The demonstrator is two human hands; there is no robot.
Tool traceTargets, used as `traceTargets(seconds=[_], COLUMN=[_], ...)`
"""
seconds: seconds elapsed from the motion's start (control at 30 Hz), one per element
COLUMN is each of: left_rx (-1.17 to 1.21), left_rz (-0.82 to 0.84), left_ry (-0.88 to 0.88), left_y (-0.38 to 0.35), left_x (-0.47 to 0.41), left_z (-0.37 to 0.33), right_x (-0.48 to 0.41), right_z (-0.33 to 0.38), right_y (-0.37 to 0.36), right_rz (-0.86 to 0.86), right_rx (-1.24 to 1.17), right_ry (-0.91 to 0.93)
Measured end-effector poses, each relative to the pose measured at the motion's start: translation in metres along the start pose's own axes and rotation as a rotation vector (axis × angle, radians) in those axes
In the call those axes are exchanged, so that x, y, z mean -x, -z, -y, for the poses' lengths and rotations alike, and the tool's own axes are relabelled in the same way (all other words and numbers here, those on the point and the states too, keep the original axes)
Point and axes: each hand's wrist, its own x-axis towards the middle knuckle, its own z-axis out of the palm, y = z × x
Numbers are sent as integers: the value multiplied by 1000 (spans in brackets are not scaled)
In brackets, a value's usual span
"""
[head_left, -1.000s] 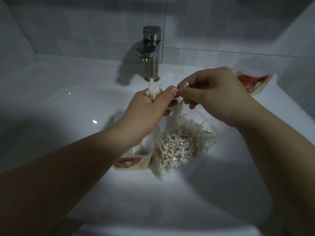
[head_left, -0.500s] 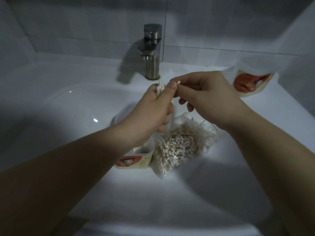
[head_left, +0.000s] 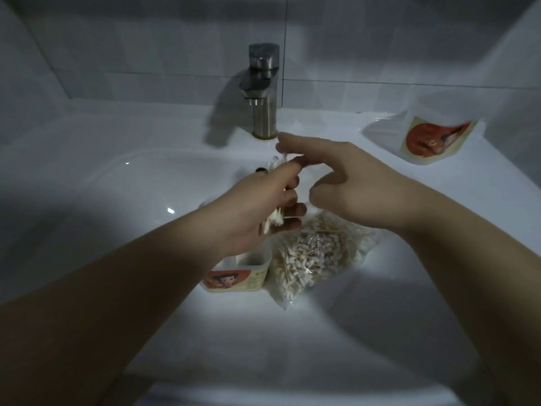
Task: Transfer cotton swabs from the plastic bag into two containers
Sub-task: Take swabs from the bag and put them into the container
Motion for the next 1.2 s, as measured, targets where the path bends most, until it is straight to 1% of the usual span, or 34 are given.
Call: traceTargets(seconds=[0.03, 0.1, 0.17, 0.27, 0.37, 0.43, 0.5, 0.57, 0.6, 0.7, 0.77, 0.83, 0.9, 0.97, 1.03, 1.13, 1.2], left_rx=[42, 112, 112, 156, 231, 202, 157, 136, 126, 144, 159, 170, 160, 126, 85, 55, 32], left_rz=[-16, -37, -64, -83, -89, -101, -117, -111, -103, -112, -144, -172, -169, -160, -153, -130, -144], left_ry=[22, 62, 81, 72, 79, 97, 101, 104, 104, 85, 83, 99, 97, 79, 68, 53, 39], left_y=[0, 0, 0, -1, -3, -4, -3, -3, -3, 0, 4, 8, 10, 12, 11, 9, 7], left_x=[0, 1, -1, -2, 1, 0, -1, -1, -1, -3, -4, -6, -7, -7, -7, -7, -8], left_z=[-1, 0, 5, 7, 6, 7, 6, 5, 4, 4, 2, 1, 1, 4, 7, 10, 11], right_x=[1, 2, -2, -7, -6, -5, -6, -7, -6, -4, -5, -7, -8, -7, -4, 1, 2], right_z=[1, 3, 6, 8, 7, 8, 8, 7, 7, 5, 2, -3, -6, -8, -9, -8, -10], right_y=[-3, -11, -21, -25, -22, -22, -23, -22, -20, -14, -9, -3, 3, 8, 11, 12, 11], right_rz=[41, 102, 99, 23, 87, 109, 41, -30, -31, -17, -83, -171, -197, -141, -46, 58, 71], right_rx=[18, 147, 248, 287, 271, 322, 355, 333, 301, 222, 201, 280, 427, 506, 544, 573, 589], right_ry=[21, 55, 85, 114, 124, 127, 133, 151, 145, 72, -5, -71, -165, -295, -405, -510, -543])
